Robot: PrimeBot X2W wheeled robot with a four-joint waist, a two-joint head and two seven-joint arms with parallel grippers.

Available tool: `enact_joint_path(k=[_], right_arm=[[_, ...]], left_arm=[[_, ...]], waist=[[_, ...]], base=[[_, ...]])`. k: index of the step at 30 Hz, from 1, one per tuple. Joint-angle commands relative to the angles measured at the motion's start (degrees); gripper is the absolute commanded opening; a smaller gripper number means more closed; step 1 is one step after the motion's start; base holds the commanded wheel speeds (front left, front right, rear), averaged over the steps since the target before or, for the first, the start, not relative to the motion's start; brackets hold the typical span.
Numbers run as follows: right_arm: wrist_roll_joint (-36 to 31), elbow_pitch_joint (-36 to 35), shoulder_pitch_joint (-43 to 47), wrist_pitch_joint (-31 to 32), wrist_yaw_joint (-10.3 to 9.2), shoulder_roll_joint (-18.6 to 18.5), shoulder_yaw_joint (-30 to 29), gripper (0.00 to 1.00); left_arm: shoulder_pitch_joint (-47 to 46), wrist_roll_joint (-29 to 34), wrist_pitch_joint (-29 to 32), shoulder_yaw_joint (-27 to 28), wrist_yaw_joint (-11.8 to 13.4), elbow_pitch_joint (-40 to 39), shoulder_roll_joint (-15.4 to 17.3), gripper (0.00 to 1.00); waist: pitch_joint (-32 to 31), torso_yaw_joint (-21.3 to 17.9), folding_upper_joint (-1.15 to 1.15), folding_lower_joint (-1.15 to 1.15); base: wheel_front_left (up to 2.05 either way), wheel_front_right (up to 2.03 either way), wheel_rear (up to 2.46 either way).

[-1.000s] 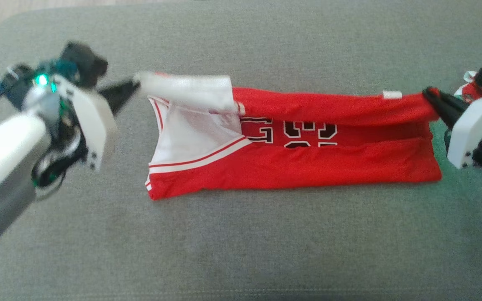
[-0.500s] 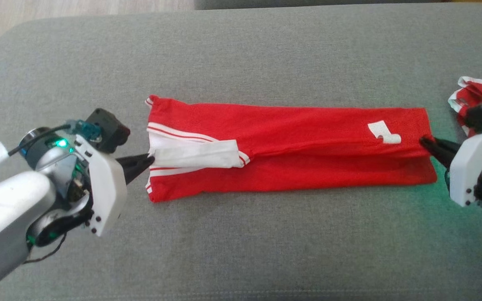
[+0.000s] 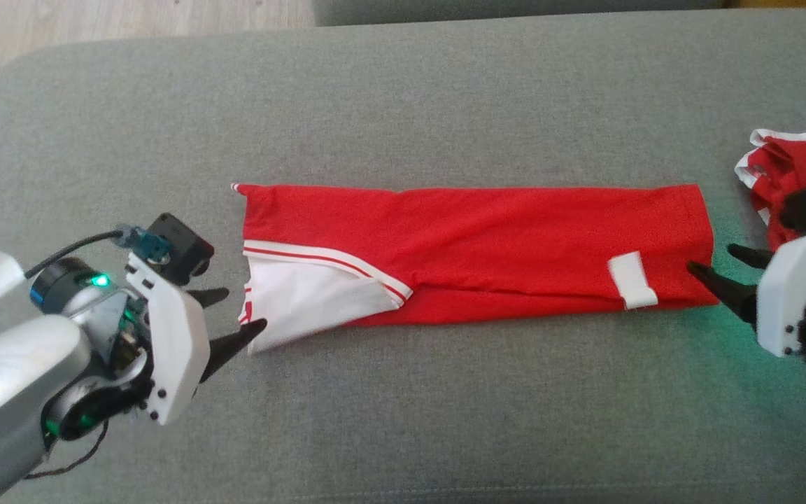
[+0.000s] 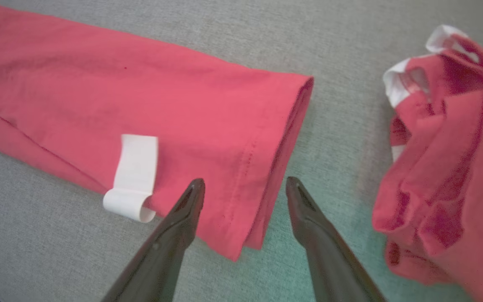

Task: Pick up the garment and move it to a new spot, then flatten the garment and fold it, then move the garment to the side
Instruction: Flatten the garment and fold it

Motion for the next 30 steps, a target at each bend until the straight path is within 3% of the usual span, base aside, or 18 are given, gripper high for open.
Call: enact_joint_path(k=[1, 5, 8, 14, 16, 17, 21, 25, 30], right_arm=[[1.07, 0.19, 2.16, 0.34, -0.05, -3.08, -1.81, 1.00], [3.50, -0.44, 2.72, -0.68, -0.05, -3.90, -5.75, 1.00], [3.45, -1.02, 2.60, -4.70, -0.05, -3.11, -9.67, 1.00], [0.25, -2.16, 3.66, -15.75, -0.05, 3.60, -17.20, 1.00], [-1.54, -2.34, 4.64, -19.84, -0.05, 6.39, -19.82, 1.00], [-1.54, -2.34, 4.64, -19.84, -0.05, 6.39, -19.82, 1.00], [-5.86, -1.88, 7.58, -27.15, -0.05, 12.21, -25.65, 1.00], [-11.77, -2.33, 11.63, -30.10, -0.05, 18.11, -32.47, 1.00], [-23.76, -4.47, 17.68, -30.84, -0.05, 26.88, -43.03, 1.00]], left_arm=[[-1.35, -0.08, -0.98, 3.84, 0.71, -1.05, 2.40, 1.00], [-0.54, -0.65, -4.59, 5.75, 3.06, -1.11, 2.34, 1.00], [0.70, -1.82, -9.93, 8.70, 6.22, -1.16, 2.01, 1.00], [5.69, -5.02, -27.60, 17.42, 14.58, 0.70, -1.62, 1.00], [8.03, -6.25, -32.76, 20.10, 16.30, 1.25, -3.61, 1.00], [8.03, -6.25, -32.76, 20.10, 16.30, 1.25, -3.61, 1.00], [13.09, -5.75, -35.50, 29.31, 16.52, 0.19, -9.87, 1.00], [20.66, 5.65, -35.56, 40.10, 16.53, -0.82, -17.04, 1.00], [31.02, 17.93, -35.58, 49.52, 13.32, -0.45, -26.85, 1.00]], waist=[[-0.57, 0.19, 0.00, 0.00], [-1.83, -0.04, 0.00, 0.00], [-2.84, -0.52, 0.00, 0.00], [-5.15, -1.56, 0.00, 0.00], [-5.76, -1.78, 0.00, 0.00], [-5.76, -1.78, 0.00, 0.00], [-6.58, -1.95, 0.00, 0.00], [-7.06, -1.97, 0.00, 0.00], [-8.14, -2.25, 0.00, 0.00]], base=[[0.00, 0.00, 0.00], [0.00, 0.00, 0.00], [0.00, 0.00, 0.00], [0.00, 0.00, 0.00], [0.00, 0.00, 0.00], [0.00, 0.00, 0.00], [0.00, 0.00, 0.00], [0.00, 0.00, 0.00], [0.00, 0.00, 0.00]])
